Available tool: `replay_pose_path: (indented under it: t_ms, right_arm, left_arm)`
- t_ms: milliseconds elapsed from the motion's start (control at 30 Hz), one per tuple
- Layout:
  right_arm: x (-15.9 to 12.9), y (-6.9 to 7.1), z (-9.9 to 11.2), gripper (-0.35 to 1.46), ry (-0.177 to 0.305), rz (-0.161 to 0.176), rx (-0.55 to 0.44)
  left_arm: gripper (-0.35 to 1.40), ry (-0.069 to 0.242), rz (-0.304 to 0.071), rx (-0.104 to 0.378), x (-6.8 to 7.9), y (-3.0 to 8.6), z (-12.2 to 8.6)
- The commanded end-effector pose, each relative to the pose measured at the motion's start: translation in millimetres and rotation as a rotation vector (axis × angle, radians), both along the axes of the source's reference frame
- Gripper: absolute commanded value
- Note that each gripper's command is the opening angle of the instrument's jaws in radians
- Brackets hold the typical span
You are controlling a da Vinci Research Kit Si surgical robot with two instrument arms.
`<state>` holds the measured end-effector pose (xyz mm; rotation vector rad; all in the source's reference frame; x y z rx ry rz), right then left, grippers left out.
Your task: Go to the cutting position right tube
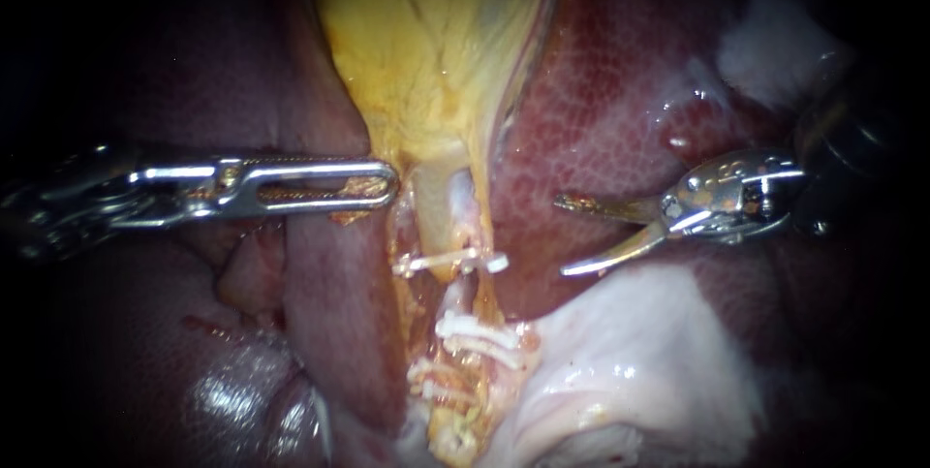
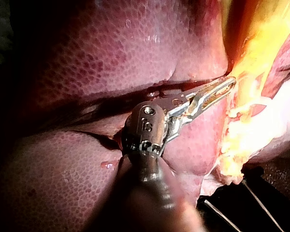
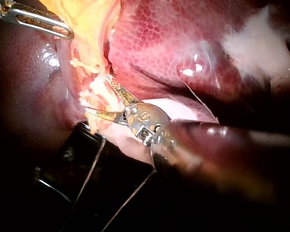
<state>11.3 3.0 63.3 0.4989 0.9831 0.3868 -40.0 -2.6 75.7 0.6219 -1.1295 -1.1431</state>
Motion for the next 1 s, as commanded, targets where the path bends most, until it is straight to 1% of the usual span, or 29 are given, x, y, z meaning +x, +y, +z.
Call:
replay_pose_path:
  t_ms: [33, 100, 167, 200, 300, 333, 367, 400, 433, 533, 633, 667, 767, 900, 1000]
  right_arm:
    - [0.0, 0.0, 0.0, 1.43, 0.000, 0.000, 0.000]
    - [0.0, 0.0, 0.0, 1.43, 0.000, 0.000, 0.000]
    - [0.0, -0.2, 0.2, 1.43, 0.002, -0.003, 0.000]
    - [0.1, -0.3, 0.3, 1.43, 0.002, -0.003, -0.001]
    - [0.4, -1.0, 1.5, 1.43, 0.012, -0.013, 0.001]
    - [0.6, -1.5, 2.2, 1.43, 0.015, -0.027, -0.004]
    - [0.8, -1.9, 2.9, 1.43, 0.009, -0.030, 0.005]
    - [1.0, -2.3, 3.6, 1.43, 0.005, -0.034, 0.014]
    - [1.4, -2.9, 4.5, 1.43, -0.006, -0.040, 0.026]
    - [2.3, -4.4, 7.0, 1.43, -0.017, -0.049, 0.056]
    - [3.5, -6.0, 9.9, 1.43, -0.026, -0.059, 0.092]
    - [4.1, -6.6, 11.0, 1.43, -0.031, -0.062, 0.105]
    - [5.4, -7.7, 13.7, 1.43, -0.040, -0.063, 0.135]
    - [6.9, -8.2, 16.6, 1.43, -0.048, -0.063, 0.159]
    - [8.0, -8.1, 17.8, 1.43, -0.054, -0.063, 0.168]
  left_arm:
    - [-0.35, 0.000, 0.000, 0.000, 0.0, 0.0, -0.1]
    - [-0.35, -0.001, 0.001, 0.001, 0.2, 0.1, -0.3]
    - [-0.35, -0.005, 0.004, 0.005, 0.7, 0.5, -0.7]
    - [-0.35, -0.008, 0.007, 0.009, 1.2, 0.9, -1.2]
    - [-0.35, 0.002, -0.006, 0.015, 3.0, 2.2, -2.5]
    - [-0.35, -0.001, -0.018, 0.015, 3.9, 2.8, -3.0]
    - [-0.35, -0.003, -0.028, 0.021, 4.6, 3.2, -3.5]
    - [-0.35, -0.002, -0.040, 0.015, 5.5, 3.7, -4.0]
    - [-0.35, -0.002, -0.045, 0.016, 6.1, 4.0, -4.3]
    - [-0.35, 0.000, -0.058, 0.012, 7.6, 4.5, -5.0]
    - [-0.35, 0.000, -0.058, 0.007, 8.1, 4.6, -5.1]
    - [-0.35, 0.000, -0.059, 0.007, 8.1, 4.6, -5.1]
    - [-0.35, 0.001, -0.060, 0.006, 7.8, 4.5, -5.1]
    - [-0.35, 0.002, -0.061, 0.006, 7.8, 4.3, -5.3]
    - [-0.35, 0.002, -0.061, 0.006, 7.8, 4.3, -5.3]
